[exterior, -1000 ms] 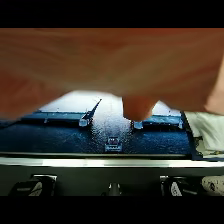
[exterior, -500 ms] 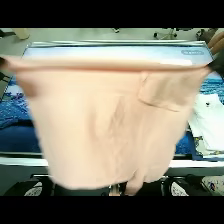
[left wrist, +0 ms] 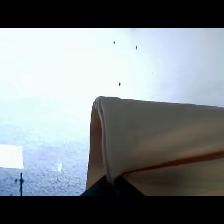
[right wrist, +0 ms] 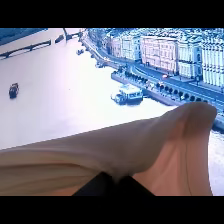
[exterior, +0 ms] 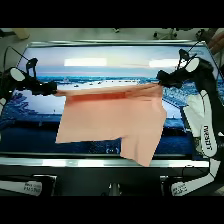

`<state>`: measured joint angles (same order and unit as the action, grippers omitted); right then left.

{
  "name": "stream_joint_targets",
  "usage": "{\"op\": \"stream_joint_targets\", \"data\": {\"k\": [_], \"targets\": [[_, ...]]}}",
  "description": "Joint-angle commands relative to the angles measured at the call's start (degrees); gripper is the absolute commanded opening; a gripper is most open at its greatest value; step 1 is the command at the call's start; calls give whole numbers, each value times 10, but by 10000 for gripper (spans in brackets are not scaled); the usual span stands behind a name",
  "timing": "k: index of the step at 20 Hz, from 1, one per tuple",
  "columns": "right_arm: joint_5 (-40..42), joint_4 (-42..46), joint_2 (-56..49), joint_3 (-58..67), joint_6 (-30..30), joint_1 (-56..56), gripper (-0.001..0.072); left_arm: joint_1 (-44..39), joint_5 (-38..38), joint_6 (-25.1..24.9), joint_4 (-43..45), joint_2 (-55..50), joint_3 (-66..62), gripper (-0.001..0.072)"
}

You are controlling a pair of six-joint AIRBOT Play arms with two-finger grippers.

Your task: Fold the shirts.

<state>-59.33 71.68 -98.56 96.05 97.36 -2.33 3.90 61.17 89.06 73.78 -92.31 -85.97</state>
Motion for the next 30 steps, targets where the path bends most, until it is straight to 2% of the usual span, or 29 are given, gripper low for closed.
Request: {"op": "stream_joint_targets", "data": {"k": [1,3,5,7,8,10,12,13,14,15,17,19,20,21,24,26,30], "targets": [[100,-11,-32,0,23,5,19,0,-87,0,-42,-57,-38,22],[33,0,-25,13,-13,5,20,4,-95,-21,-42,-57,-58,23],[-92,44,-7,13,-36,5,20,12,-53,-40,-40,-57,-70,23],[-230,84,-5,0,-36,5,18,16,25,-41,-31,-69,-70,23],[-261,87,-5,-25,-36,5,18,16,77,-41,-31,-83,-70,23],[-254,74,-5,-95,-26,10,17,11,160,-40,-30,-113,-65,23],[-197,50,-5,-149,-4,15,20,10,182,-19,-36,-137,-59,25],[-184,31,-5,-154,8,15,72,10,183,-10,-48,-143,-59,112],[-176,18,-3,-150,10,14,267,11,185,-10,-67,-143,-60,337],[-182,25,5,-137,2,14,437,14,194,-12,-77,-138,-64,456],[-242,94,33,-104,-22,14,486,28,224,-22,-66,-115,-68,463],[-301,163,68,-100,-36,3,480,47,262,-22,-23,-77,-48,463],[-313,142,83,-111,-32,-18,430,55,264,-28,-8,-49,-13,463],[-317,115,101,-138,-33,-44,417,63,253,-42,-1,-12,49,463],[-310,74,147,-240,-46,-103,388,84,148,-59,-13,109,295,463],[-301,67,167,-286,-58,-111,387,86,93,-86,-45,158,410,463],[-294,62,171,-300,-62,-111,387,85,44,-92,-74,170,475,463]]}}
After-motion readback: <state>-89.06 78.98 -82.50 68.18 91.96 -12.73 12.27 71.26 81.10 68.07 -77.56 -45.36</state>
